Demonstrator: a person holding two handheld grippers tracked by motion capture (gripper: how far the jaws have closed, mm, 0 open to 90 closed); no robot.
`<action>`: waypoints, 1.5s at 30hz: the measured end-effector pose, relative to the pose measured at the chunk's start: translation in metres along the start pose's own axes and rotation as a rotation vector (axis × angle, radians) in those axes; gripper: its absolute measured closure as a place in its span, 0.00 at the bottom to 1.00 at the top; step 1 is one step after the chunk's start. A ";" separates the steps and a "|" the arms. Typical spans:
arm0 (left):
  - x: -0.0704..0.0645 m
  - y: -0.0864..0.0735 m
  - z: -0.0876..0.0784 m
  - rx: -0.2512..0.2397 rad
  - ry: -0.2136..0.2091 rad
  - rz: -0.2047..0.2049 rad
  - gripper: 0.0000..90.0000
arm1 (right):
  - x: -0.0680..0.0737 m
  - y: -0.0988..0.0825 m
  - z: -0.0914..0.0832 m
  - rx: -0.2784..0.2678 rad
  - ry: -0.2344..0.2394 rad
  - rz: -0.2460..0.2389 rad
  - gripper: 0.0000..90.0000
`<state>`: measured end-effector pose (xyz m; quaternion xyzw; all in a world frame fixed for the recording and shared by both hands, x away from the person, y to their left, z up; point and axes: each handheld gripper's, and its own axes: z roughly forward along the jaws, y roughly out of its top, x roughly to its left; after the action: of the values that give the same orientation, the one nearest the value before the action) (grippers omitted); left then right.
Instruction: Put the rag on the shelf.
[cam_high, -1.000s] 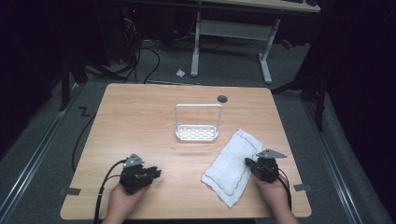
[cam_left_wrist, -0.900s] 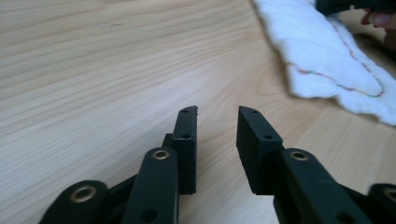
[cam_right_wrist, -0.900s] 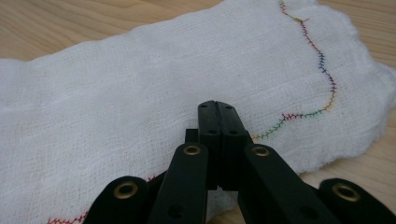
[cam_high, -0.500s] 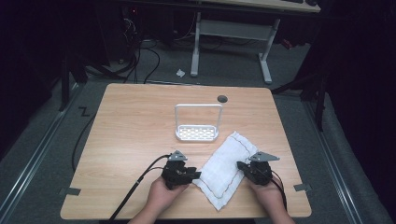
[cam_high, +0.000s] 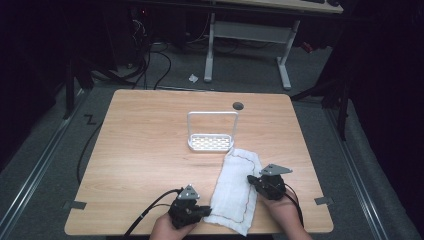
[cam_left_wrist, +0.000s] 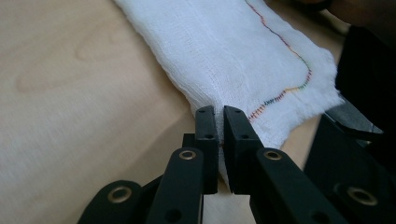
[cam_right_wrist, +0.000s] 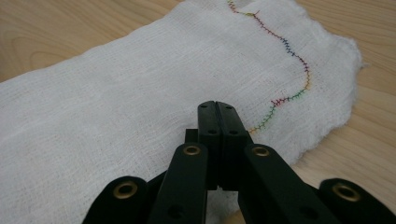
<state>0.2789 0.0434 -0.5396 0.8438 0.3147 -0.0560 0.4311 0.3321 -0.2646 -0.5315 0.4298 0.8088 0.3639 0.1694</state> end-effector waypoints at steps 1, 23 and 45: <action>-0.002 -0.003 -0.002 -0.001 -0.007 -0.007 0.94 | 0.004 0.001 0.001 -0.001 0.009 -0.018 1.00; 0.027 0.056 0.033 0.001 0.134 0.106 0.92 | 0.017 0.012 0.013 0.000 0.033 -0.028 1.00; 0.088 0.066 0.018 -0.147 0.243 -0.131 0.64 | 0.015 0.047 0.049 0.009 -0.005 0.050 0.68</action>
<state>0.3905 0.0433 -0.5373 0.7881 0.4223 0.0417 0.4459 0.3786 -0.2134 -0.5297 0.4516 0.7990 0.3632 0.1605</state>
